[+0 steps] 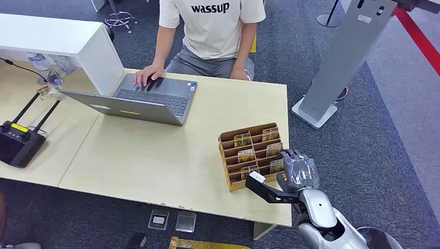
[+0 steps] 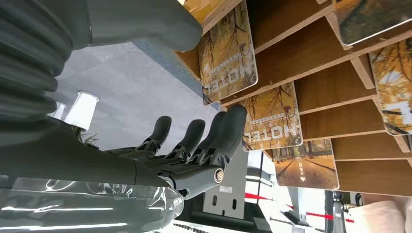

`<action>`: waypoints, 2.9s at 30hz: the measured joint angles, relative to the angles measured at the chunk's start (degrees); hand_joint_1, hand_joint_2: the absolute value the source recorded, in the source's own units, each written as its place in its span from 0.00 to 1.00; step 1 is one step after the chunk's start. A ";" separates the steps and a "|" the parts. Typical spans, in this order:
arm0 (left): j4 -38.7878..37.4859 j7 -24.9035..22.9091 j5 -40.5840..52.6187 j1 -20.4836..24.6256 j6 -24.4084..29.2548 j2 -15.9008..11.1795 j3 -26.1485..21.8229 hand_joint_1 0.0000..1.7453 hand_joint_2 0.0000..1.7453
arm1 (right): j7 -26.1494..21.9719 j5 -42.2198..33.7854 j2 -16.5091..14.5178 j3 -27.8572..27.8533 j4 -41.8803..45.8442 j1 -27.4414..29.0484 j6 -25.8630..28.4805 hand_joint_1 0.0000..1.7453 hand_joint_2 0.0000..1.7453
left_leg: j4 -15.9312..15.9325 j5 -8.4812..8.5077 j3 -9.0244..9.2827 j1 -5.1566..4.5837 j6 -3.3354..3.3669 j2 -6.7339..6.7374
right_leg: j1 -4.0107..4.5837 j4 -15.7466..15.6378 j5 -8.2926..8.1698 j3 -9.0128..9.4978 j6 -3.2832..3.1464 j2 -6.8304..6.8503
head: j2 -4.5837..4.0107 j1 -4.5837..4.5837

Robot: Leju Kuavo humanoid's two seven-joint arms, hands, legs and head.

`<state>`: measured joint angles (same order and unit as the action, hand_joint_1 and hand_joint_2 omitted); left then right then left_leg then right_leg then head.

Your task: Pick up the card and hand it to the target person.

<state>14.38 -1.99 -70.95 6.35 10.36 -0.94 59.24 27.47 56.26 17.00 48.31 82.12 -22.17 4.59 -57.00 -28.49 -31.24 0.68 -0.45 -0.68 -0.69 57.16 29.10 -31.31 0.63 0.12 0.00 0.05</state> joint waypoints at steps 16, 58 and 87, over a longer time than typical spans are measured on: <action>0.00 -0.08 0.00 0.04 0.09 -0.02 0.25 0.00 0.00 | 0.08 0.00 0.01 0.06 -0.81 -0.16 0.15 0.71 1.00 | 0.00 0.00 0.01 0.00 0.00 0.00 | 0.00 0.00 0.00 0.00 0.00 0.00 | 0.00 -0.02; 0.00 0.24 -2.92 -0.26 -3.04 -0.58 0.32 0.00 0.00 | 3.90 -13.62 4.68 -3.98 18.96 -9.76 -2.54 0.87 1.00 | -0.02 0.00 0.02 0.00 0.00 0.01 | 0.00 0.01 -0.01 0.01 0.00 -0.03 | 0.00 -0.04; 0.48 -1.97 -1.20 2.29 -3.32 1.42 1.80 0.00 0.00 | -23.87 -16.46 -13.47 0.13 -8.86 -13.49 26.34 0.87 1.00 | 0.00 0.02 -0.04 0.00 0.00 -0.01 | 0.00 0.05 0.00 0.00 0.00 0.03 | 0.00 -0.03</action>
<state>14.86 -3.96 -72.15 8.64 7.04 0.48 61.05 3.61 39.80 3.53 48.45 73.25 -35.66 30.93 -57.00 -28.47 -31.28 0.69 -0.45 -0.70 -0.69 57.21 29.10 -31.31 0.63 0.15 0.00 0.03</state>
